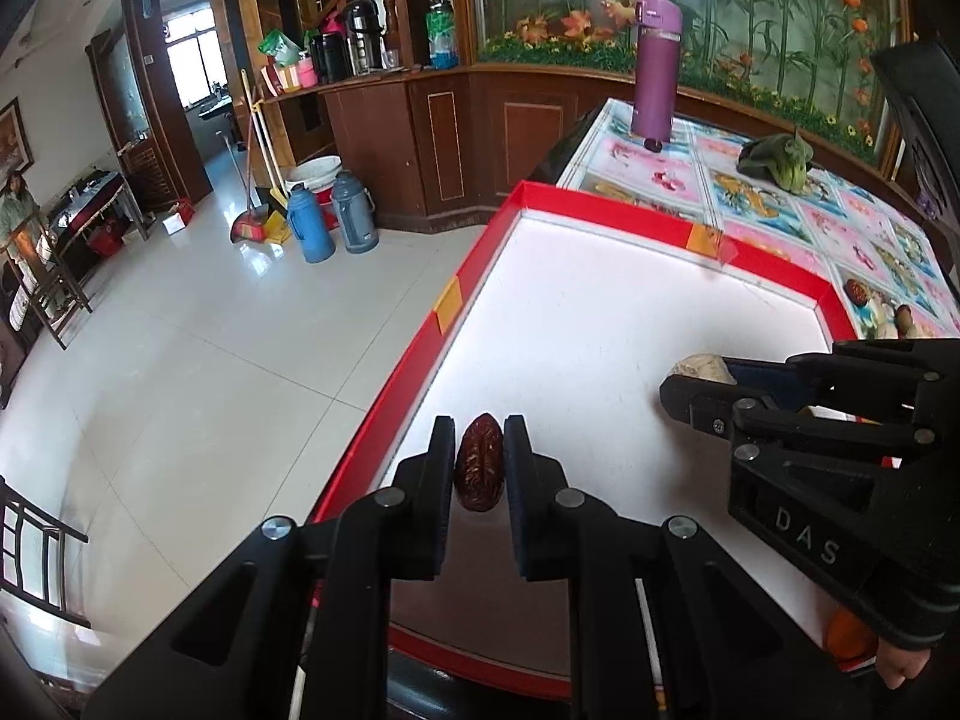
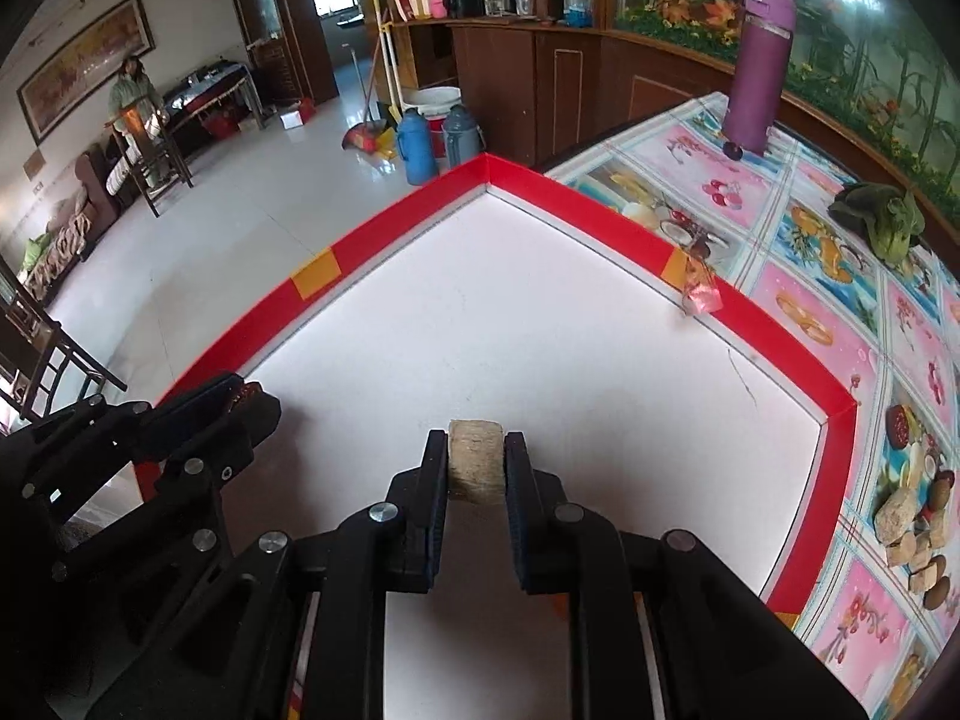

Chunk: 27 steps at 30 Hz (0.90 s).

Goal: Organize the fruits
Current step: 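Lower the date and the beige cube into the tray and open both tools, then grasp a beige cube with the left tool while the right tool grasps a brown round fruit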

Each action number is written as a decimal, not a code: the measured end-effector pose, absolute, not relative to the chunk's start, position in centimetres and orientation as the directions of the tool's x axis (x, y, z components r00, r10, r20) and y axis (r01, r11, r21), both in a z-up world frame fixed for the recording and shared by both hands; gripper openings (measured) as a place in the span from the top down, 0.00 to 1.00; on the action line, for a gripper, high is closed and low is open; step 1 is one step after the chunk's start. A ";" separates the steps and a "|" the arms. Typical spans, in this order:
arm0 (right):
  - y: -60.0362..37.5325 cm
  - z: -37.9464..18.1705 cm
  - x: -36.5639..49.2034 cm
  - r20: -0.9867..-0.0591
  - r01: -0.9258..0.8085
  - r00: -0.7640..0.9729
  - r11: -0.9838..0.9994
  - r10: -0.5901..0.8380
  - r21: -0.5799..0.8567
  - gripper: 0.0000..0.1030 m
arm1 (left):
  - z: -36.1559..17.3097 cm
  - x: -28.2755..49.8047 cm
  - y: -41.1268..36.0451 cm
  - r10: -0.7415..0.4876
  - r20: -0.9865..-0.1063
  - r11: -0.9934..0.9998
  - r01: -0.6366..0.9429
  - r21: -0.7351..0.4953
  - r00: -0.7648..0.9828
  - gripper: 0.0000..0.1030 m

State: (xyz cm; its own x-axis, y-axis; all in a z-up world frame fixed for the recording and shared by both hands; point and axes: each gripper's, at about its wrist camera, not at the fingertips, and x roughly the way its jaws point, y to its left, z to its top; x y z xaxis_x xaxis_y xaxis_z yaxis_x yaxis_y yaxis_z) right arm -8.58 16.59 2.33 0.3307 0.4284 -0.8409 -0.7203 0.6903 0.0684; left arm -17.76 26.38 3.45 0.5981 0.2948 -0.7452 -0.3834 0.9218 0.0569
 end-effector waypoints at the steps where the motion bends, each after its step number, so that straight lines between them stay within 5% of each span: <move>1: 16.5 2.0 -8.4 -0.849 -0.714 0.328 0.697 0.414 0.064 0.84 | 3.2 -17.7 26.4 0.295 -0.749 0.922 -0.384 0.058 0.593 0.82; 9: 16.2 2.5 -8.8 -0.862 -0.718 0.320 0.695 0.393 0.050 0.82 | 2.4 -17.0 26.3 0.325 -0.784 0.909 -0.402 0.106 0.529 0.81; 11: 15.3 3.5 -9.1 -0.844 -0.719 0.342 0.693 0.413 0.048 0.81 | 2.6 -17.0 26.5 0.320 -0.794 0.902 -0.422 0.088 0.517 0.64; 20: 5.1 10.0 -9.4 -0.690 -0.647 0.544 0.763 0.478 0.019 0.68 | 8.6 -18.8 23.6 0.377 -0.664 0.895 -0.439 0.081 0.645 0.27; 27: -3.6 13.1 -8.7 -0.610 -0.515 0.694 0.856 0.382 -0.051 0.63 | 12.9 -17.6 17.6 0.294 -0.599 0.947 -0.312 0.077 0.745 0.20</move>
State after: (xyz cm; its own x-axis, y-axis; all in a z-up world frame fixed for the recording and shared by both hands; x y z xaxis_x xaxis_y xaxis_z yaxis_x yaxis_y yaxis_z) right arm -8.74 -3.60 13.12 0.6943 0.3816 -0.6101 -0.5151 0.8556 -0.0510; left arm -17.59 17.56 12.90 0.7452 0.2937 -0.5987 -0.3116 0.9471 0.0768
